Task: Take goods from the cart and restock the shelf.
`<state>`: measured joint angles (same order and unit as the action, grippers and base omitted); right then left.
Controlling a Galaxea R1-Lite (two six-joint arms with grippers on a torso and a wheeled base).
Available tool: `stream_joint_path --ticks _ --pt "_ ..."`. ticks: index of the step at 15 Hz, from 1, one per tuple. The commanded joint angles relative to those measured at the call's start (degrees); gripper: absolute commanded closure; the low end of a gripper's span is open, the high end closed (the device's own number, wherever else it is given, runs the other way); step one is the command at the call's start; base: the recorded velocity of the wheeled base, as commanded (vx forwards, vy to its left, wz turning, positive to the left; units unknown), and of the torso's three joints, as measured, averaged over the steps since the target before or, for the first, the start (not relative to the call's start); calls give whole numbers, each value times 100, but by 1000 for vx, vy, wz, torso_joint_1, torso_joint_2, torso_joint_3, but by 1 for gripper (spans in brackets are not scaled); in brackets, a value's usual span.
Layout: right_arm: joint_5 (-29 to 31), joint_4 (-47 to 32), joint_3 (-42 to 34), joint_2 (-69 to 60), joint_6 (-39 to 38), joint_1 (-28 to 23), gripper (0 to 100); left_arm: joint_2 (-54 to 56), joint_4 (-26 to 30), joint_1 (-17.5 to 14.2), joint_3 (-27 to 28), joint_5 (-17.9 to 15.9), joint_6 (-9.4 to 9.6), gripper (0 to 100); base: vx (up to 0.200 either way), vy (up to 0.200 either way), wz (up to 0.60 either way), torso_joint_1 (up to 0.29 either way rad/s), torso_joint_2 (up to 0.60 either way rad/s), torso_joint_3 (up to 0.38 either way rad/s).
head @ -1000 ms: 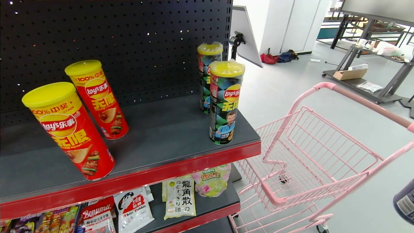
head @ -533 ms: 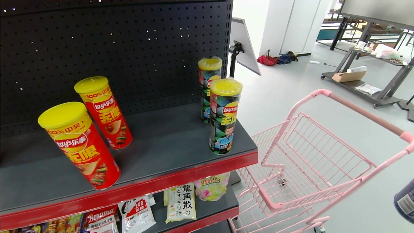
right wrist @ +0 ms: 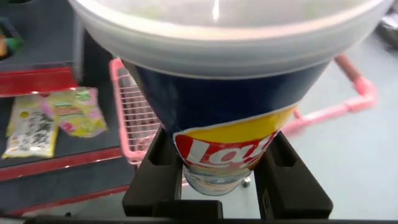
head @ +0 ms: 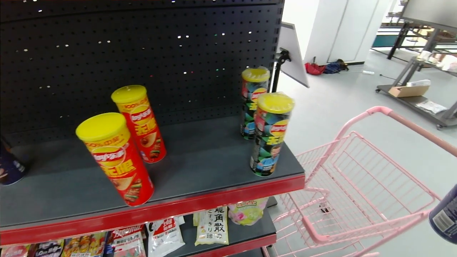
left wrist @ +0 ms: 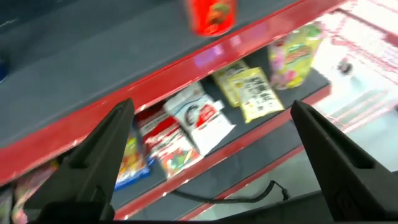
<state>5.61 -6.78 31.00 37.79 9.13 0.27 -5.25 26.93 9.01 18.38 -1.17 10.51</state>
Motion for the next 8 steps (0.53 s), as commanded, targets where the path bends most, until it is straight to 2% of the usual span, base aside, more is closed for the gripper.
stream_joint_path --ticks 1,3,5,6,8 --pt "2 1 -15 44 1 0 100 -2 -3 4 -10 -6 4 0 0 0 600 17 -2 -12" --pt "2 1 -41 35 1 0 100 -2 -3 4 -10 -6 4 0 0 0 600 5 0 5" --pt "2 -8 -68 0 -17 -9 100 -2 -3 4 -98 12 13 0 0 0 0 0 0 0" --pt "11 -8 -77 -9 -43 -97 100 -2 -12 4 -177 135 109 0 0 0 0 0 0 0" --pt "-16 -8 -182 -158 -61 -475 100 -2 -12 4 -344 680 408 0 0 0 0 0 0 0"
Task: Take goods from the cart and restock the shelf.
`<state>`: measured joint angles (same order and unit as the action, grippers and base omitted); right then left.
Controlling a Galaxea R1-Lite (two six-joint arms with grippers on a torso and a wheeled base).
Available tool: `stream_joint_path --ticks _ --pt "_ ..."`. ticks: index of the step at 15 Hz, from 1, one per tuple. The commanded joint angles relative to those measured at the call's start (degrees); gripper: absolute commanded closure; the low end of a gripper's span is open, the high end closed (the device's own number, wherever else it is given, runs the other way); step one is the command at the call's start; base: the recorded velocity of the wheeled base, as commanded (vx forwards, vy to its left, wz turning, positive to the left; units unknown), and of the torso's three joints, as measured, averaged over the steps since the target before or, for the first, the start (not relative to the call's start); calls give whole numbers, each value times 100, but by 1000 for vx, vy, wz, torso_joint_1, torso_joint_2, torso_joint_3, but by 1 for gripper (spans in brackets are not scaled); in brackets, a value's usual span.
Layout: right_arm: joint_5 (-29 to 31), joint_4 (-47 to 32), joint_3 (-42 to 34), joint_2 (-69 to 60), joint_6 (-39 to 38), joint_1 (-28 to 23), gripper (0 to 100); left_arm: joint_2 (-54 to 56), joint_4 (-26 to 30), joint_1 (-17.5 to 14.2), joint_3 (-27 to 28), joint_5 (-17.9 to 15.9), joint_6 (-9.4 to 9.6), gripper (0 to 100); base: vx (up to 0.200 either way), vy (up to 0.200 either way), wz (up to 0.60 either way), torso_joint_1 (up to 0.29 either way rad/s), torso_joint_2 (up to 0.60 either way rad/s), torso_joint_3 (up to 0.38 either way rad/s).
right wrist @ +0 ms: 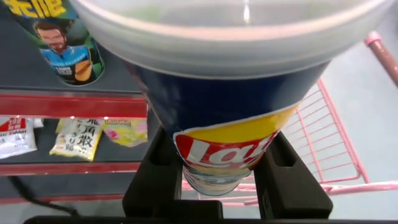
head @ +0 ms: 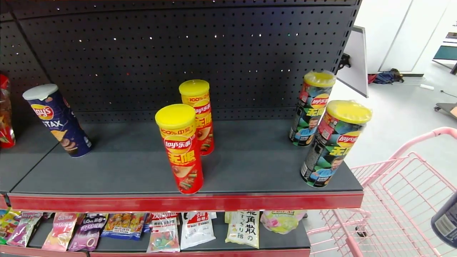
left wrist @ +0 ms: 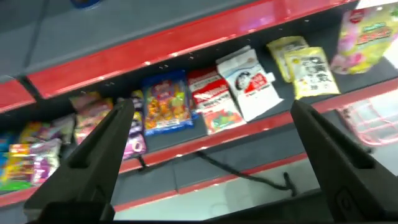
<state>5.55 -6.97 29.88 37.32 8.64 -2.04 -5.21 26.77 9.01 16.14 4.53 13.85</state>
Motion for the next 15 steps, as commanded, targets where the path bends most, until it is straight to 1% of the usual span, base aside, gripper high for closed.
stream_joint_path --ticks 1,3,7,15 --pt "-27 3 -131 -251 -73 -350 100 -7 -75 4 -173 258 171 0 0 0 0 0 0 0" --pt "-27 -6 -246 -532 -100 -368 100 -7 -278 4 -252 311 188 0 0 0 0 0 0 0" --pt "-45 3 -492 -937 -91 -333 100 -7 -330 4 -278 241 180 0 0 200 0 0 1 2" --pt "-45 -23 -501 -981 -82 -333 100 -7 -330 4 -278 241 180 0 0 200 0 2 2 2"
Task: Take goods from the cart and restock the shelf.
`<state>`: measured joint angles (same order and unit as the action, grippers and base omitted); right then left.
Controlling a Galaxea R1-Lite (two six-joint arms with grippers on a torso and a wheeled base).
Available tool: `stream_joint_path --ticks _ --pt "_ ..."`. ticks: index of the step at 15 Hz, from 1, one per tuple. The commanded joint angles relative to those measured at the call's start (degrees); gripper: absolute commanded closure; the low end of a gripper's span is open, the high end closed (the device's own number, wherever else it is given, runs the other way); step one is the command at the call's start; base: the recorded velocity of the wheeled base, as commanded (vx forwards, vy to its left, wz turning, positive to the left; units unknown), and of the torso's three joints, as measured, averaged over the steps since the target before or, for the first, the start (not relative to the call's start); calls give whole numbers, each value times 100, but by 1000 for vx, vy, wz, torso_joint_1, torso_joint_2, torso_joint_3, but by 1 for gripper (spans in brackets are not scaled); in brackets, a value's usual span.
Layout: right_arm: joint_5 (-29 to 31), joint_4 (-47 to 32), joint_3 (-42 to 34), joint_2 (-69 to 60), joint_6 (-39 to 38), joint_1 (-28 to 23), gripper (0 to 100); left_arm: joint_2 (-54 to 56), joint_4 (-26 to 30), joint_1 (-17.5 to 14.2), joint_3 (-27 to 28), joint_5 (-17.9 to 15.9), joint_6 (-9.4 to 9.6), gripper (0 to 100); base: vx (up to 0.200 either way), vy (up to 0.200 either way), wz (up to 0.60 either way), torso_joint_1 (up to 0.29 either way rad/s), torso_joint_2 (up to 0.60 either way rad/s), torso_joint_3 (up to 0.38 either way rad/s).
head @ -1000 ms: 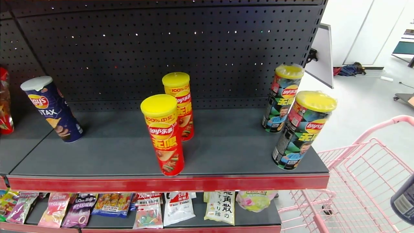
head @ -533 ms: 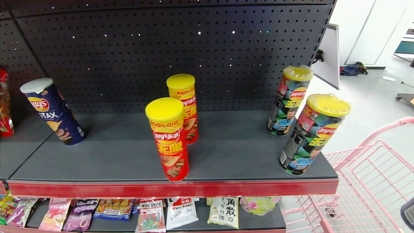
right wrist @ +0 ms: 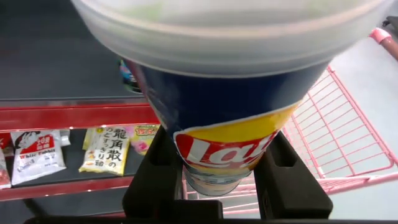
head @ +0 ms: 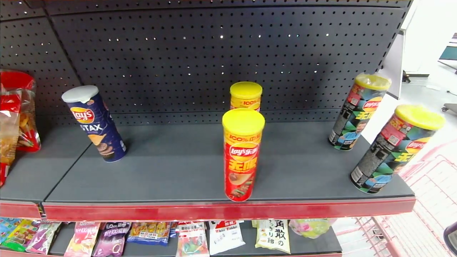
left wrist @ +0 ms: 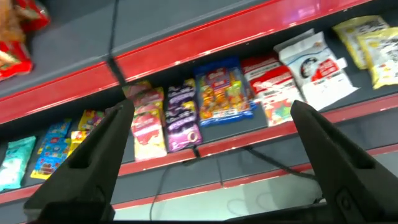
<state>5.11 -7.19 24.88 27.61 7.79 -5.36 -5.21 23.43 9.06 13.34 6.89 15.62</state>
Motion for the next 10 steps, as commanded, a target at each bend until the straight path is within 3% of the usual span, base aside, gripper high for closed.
stream_joint_path --ticks 1,7,10 --pt "-1 -1 -10 -10 3 0 100 -7 4 0 2 -3 -6 0 0 200 0 -2 2 2" --pt "-63 -45 -54 -300 21 9 100 -7 4 0 2 6 3 0 0 200 0 2 7 4" --pt "-607 -125 -89 -652 21 35 100 -7 4 0 2 6 12 0 0 200 0 2 6 1"
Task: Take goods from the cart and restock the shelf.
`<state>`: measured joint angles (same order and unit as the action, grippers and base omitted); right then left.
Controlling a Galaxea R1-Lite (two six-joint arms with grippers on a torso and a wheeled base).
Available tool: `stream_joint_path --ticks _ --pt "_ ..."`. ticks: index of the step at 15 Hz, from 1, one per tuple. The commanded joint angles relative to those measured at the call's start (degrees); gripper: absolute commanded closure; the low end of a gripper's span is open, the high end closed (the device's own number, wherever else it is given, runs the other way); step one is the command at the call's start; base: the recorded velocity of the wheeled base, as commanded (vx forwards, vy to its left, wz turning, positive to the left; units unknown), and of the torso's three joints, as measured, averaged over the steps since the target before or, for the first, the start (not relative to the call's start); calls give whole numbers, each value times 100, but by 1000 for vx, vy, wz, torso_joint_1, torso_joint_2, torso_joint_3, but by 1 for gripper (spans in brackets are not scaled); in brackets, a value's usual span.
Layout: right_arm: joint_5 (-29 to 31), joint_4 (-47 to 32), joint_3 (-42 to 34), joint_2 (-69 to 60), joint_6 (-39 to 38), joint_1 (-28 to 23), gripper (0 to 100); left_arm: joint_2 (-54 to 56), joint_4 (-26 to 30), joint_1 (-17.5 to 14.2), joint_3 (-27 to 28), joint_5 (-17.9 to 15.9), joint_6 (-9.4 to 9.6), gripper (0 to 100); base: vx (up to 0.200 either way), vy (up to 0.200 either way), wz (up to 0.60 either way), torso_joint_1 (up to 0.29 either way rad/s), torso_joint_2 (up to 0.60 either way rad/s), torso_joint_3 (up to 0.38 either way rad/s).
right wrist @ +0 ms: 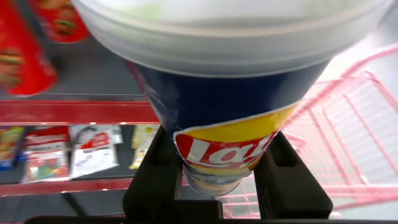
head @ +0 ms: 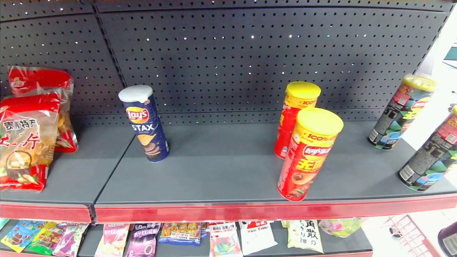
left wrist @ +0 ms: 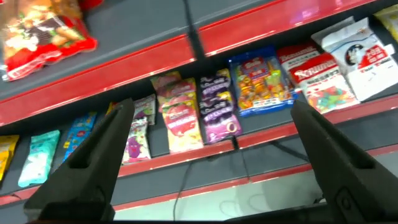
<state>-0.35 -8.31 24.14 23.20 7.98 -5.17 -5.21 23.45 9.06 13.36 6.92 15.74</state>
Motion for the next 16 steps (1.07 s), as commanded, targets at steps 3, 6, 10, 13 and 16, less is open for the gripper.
stream_joint_path --ticks 3,6,10,13,16 --pt "-272 -153 -225 -747 10 25 100 -7 1 0 0 2 -1 0 0 200 0 1 1 -1" --pt "-272 -496 -296 -1151 36 25 100 -7 1 0 0 2 8 0 0 200 0 -1 1 -2" --pt "-360 -601 -630 -1678 116 324 100 -7 1 0 0 2 8 0 0 200 0 4 4 5" --pt "-387 -592 -717 -1810 133 341 100 -7 1 0 0 11 26 0 0 200 0 -2 6 2" --pt "-527 -575 -726 -1828 98 367 100 -7 1 0 0 11 43 0 0 67 0 1 1 4"
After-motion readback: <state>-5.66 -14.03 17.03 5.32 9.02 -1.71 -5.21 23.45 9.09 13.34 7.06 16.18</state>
